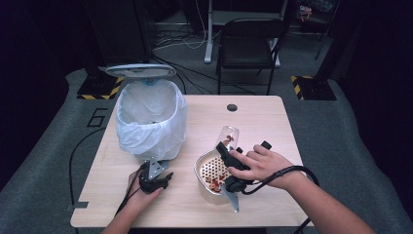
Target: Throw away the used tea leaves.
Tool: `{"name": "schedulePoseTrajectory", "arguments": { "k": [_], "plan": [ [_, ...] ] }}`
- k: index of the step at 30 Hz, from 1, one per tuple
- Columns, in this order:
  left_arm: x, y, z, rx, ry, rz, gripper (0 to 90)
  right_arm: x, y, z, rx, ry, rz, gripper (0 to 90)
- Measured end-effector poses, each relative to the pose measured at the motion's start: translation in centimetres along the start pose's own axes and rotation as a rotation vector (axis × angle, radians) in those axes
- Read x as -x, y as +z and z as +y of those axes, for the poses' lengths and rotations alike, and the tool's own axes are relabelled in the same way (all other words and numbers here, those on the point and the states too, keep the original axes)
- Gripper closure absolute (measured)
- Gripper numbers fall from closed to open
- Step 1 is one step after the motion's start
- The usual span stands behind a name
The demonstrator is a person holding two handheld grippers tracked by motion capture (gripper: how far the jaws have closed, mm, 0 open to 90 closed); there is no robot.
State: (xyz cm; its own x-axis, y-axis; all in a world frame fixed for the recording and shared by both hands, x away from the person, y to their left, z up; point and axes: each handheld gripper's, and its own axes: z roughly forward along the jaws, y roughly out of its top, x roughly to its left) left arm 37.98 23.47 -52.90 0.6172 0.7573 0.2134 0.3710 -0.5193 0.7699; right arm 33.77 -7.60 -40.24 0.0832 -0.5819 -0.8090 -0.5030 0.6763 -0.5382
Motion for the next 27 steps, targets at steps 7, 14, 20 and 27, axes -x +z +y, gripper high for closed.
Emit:
{"name": "schedulePoseTrajectory", "arguments": {
  "k": [7,14,20,27],
  "plan": [
    [0.0,0.0,0.0,0.0,0.001,0.0,37.8,0.0,0.0,-0.1,0.003,0.014,0.002,49.0],
    [0.0,0.0,0.0,0.002,0.005,0.002,37.8,0.4,0.0,-0.1,0.034,0.005,0.013,48.9],
    [-0.1,0.0,0.0,0.003,0.016,0.008,37.8,3.0,-0.2,-1.6,0.08,0.052,0.1,48.9],
    [-0.1,0.0,0.0,-0.006,0.007,0.0,37.8,4.3,0.5,-4.0,0.175,0.29,0.197,48.7]
  ]
}}
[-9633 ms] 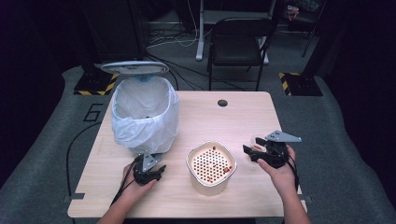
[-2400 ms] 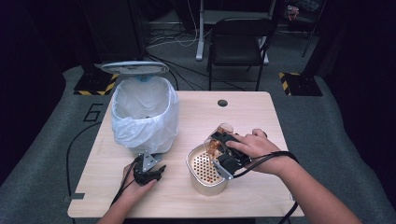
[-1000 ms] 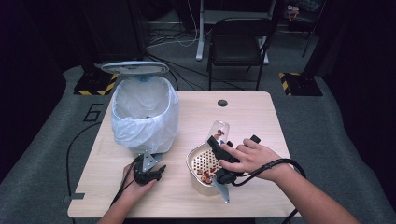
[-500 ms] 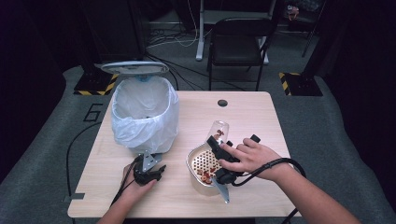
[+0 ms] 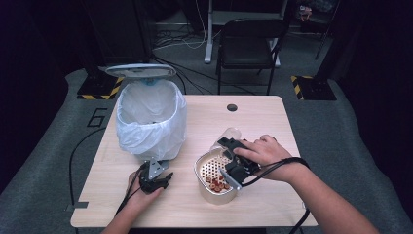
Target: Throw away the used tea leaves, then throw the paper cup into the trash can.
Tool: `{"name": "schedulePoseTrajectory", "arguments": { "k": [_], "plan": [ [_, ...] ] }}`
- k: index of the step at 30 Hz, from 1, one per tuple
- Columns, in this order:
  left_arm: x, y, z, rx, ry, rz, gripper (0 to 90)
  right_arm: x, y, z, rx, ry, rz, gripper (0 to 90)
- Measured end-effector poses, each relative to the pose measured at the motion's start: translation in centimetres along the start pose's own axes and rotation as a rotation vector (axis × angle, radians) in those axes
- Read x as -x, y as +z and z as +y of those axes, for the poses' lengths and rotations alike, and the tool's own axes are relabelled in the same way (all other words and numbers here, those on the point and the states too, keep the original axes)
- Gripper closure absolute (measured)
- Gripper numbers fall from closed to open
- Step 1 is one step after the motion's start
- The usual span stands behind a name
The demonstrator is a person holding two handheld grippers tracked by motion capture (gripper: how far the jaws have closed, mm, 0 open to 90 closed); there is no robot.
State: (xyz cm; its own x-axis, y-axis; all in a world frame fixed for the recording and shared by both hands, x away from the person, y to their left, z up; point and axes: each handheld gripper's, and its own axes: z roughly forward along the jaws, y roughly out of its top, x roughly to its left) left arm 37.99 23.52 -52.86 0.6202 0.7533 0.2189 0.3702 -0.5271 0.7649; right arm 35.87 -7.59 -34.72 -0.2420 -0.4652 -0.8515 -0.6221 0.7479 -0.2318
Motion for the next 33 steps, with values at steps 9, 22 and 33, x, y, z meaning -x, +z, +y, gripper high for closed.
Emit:
{"name": "schedulePoseTrajectory", "arguments": {
  "k": [9,22,33],
  "plan": [
    [0.0,0.0,0.0,0.0,0.0,0.0,37.8,4.0,1.2,-5.4,0.167,0.306,0.101,48.7],
    [0.0,0.0,0.0,0.0,-0.001,0.0,37.9,3.9,2.5,-7.2,0.346,1.312,0.328,48.6],
    [0.0,0.0,0.0,0.0,-0.001,-0.001,37.9,5.4,3.7,-7.7,0.362,1.484,0.33,48.5]
  ]
}}
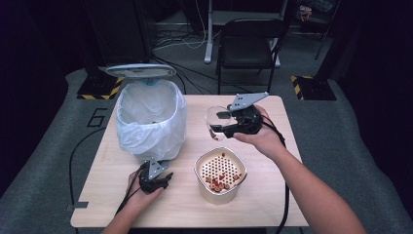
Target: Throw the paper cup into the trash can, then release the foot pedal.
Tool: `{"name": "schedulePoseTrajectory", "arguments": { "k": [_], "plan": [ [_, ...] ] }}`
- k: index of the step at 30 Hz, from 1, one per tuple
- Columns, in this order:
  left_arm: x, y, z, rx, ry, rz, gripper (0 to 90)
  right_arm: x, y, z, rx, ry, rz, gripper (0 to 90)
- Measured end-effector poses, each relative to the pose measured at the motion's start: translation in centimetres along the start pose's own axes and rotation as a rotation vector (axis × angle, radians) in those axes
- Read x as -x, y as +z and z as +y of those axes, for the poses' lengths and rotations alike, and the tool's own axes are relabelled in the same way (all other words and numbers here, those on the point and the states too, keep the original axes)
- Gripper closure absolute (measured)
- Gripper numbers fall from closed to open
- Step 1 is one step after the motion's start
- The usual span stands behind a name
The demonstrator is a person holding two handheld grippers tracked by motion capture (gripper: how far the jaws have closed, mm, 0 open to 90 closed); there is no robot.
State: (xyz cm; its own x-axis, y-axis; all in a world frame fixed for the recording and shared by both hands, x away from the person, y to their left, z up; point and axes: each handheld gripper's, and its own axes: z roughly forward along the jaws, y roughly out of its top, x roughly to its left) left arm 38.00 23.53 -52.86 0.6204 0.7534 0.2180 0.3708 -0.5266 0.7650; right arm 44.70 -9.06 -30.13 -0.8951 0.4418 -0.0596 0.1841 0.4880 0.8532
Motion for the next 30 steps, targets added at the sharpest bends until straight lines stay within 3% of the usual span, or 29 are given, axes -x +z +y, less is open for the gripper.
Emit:
{"name": "schedulePoseTrajectory", "arguments": {
  "k": [10,15,20,22,30],
  "plan": [
    [0.0,0.0,0.0,0.004,-0.002,0.004,37.9,1.2,0.7,1.8,0.043,0.078,-0.005,48.3],
    [0.1,0.1,0.0,0.014,-0.019,-0.002,37.9,1.5,0.9,3.4,0.052,0.069,-0.015,48.2],
    [0.0,0.1,0.0,0.013,-0.007,-0.008,37.9,1.6,1.6,5.5,0.058,0.062,-0.007,48.2],
    [-0.2,0.0,0.1,0.003,0.022,-0.003,37.9,1.5,2.0,6.4,0.064,0.056,-0.005,48.2],
    [-0.2,0.0,0.1,0.003,0.02,-0.006,37.9,0.8,4.1,8.8,0.072,0.035,0.034,48.2]
  ]
}}
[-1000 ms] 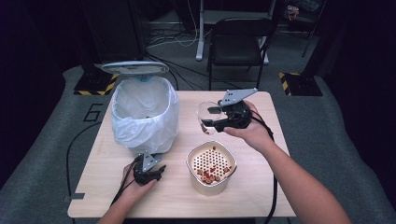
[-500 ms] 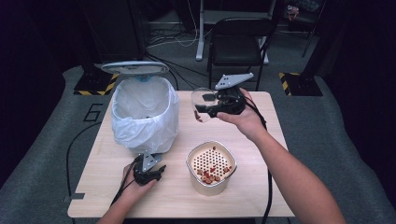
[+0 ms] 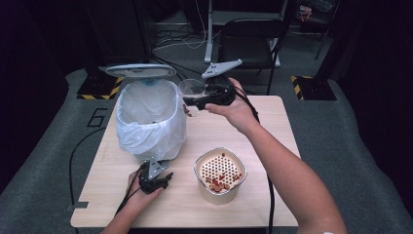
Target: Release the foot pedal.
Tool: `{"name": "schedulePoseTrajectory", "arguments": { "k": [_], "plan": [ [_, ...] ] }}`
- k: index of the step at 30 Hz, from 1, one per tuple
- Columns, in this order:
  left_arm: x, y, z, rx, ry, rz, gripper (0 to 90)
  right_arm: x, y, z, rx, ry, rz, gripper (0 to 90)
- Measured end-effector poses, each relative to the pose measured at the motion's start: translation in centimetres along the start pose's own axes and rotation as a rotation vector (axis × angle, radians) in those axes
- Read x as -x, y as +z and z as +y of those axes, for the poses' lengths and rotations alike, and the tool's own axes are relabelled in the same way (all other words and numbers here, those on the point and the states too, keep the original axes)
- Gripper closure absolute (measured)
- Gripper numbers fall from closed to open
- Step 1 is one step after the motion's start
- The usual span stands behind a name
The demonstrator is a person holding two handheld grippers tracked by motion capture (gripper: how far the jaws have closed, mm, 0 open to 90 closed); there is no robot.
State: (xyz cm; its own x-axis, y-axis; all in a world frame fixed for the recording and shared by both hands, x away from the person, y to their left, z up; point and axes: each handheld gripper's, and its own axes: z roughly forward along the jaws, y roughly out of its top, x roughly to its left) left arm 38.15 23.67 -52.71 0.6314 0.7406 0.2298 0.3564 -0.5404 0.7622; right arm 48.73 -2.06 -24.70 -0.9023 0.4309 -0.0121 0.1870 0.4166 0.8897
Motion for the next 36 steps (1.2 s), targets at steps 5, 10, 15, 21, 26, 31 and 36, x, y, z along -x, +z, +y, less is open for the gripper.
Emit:
{"name": "schedulePoseTrajectory", "arguments": {
  "k": [5,10,15,21,26,31,36],
  "plan": [
    [0.0,0.0,0.0,0.001,0.002,0.008,37.9,-0.4,1.6,0.9,0.012,0.0,0.032,48.2],
    [0.0,0.0,0.0,0.001,0.001,0.001,37.9,-0.8,2.9,1.5,0.025,0.007,0.052,48.2],
    [0.0,0.0,0.0,0.001,0.001,0.0,37.9,-1.4,3.9,2.2,0.039,0.001,0.071,48.2],
    [0.0,0.0,0.0,0.001,0.001,0.002,37.9,-1.8,5.5,2.5,0.027,0.007,0.072,48.2],
    [0.0,0.0,0.0,0.001,0.001,0.001,37.9,-2.0,6.9,2.5,0.023,0.005,0.076,48.2],
    [0.0,0.0,0.0,0.001,0.001,0.002,37.9,-2.2,7.9,2.6,0.021,0.005,0.068,48.0],
    [0.0,0.0,0.0,0.001,0.0,0.0,37.9,-2.4,8.8,2.5,0.019,-0.001,0.04,47.7]
  ]
}}
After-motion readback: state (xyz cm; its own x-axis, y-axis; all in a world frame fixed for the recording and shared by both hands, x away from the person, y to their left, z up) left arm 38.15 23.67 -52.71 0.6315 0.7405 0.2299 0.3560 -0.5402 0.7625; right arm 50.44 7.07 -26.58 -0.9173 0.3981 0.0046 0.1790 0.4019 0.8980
